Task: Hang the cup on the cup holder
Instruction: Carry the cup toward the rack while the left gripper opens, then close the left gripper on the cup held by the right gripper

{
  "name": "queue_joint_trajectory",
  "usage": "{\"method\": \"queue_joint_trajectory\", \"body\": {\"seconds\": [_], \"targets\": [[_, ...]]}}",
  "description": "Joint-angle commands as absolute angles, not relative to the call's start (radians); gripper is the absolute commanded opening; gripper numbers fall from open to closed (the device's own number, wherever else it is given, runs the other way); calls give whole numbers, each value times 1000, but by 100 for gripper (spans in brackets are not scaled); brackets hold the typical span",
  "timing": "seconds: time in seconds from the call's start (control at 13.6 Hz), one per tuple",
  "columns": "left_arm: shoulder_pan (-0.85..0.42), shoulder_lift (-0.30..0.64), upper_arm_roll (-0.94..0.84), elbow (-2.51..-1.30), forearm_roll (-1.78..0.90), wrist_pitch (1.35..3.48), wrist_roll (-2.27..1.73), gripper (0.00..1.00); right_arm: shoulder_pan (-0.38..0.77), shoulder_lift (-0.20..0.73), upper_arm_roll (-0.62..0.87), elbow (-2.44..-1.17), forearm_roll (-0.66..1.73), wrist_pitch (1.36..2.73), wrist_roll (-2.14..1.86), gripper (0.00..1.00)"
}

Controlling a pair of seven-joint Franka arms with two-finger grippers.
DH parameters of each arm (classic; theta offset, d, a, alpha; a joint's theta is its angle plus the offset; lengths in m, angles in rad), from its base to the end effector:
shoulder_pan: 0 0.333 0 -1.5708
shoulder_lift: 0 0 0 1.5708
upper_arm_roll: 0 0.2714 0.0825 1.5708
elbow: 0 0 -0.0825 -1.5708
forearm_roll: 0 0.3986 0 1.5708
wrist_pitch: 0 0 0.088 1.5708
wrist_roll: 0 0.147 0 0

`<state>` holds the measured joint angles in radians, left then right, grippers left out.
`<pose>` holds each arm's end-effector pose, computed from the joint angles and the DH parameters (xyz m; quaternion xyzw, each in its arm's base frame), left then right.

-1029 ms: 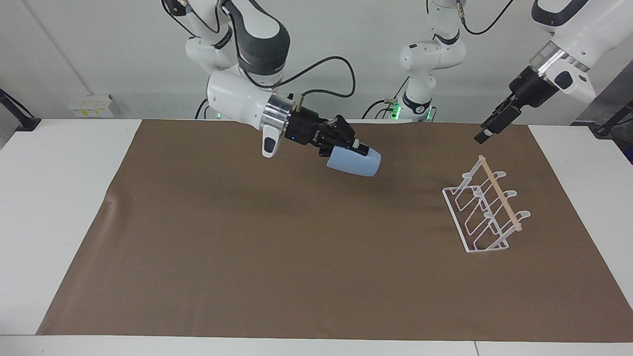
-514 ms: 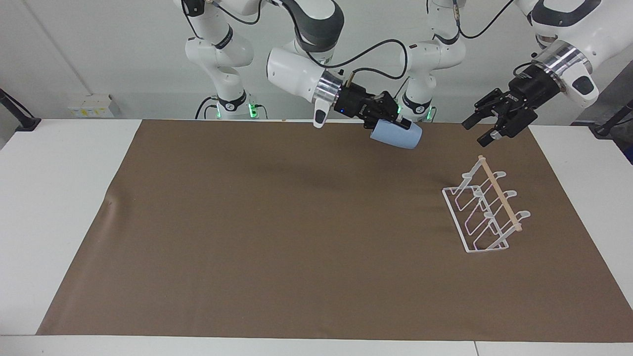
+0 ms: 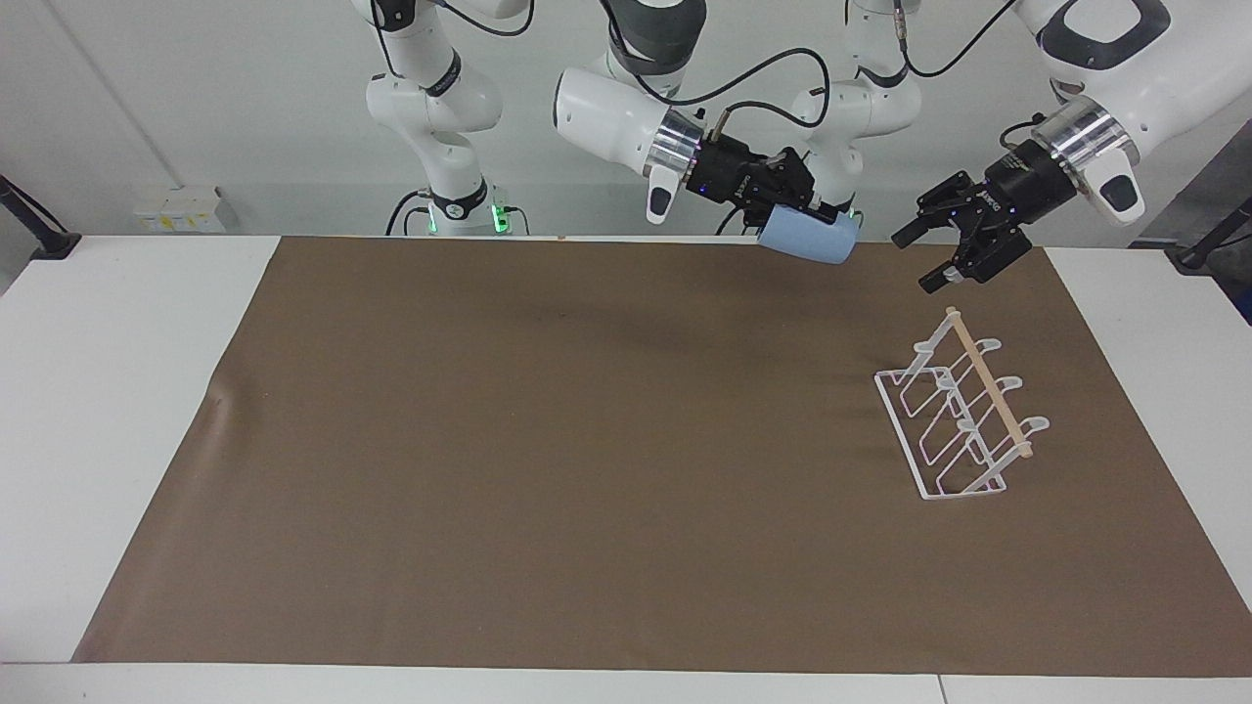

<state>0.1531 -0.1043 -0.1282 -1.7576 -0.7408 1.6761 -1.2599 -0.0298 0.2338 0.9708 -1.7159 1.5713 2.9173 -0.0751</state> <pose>0.5546 -0.0811 0.5500 0.7276 0.5874 -0.1964 0.2949 0.4775 0.4925 0.5022 -0.7526 0.2097 -0.0567 0.6216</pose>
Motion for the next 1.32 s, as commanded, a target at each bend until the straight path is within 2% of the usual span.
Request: {"method": "queue_joint_trajectory", "body": {"seconds": [0.0, 0.59, 1.25], "targets": [[147, -121, -133, -1747, -701, 1603, -1281, 100, -41, 249, 986, -1692, 1592, 2915, -78, 0], [143, -129, -199, -1738, -709, 1548, -1376, 100, -43, 249, 986, -1690, 1591, 2915, -72, 0], [112, -149, -225, -1789, -698, 1634, -1388, 100, -44, 250, 985, -1690, 1580, 2916, -72, 0]]}}
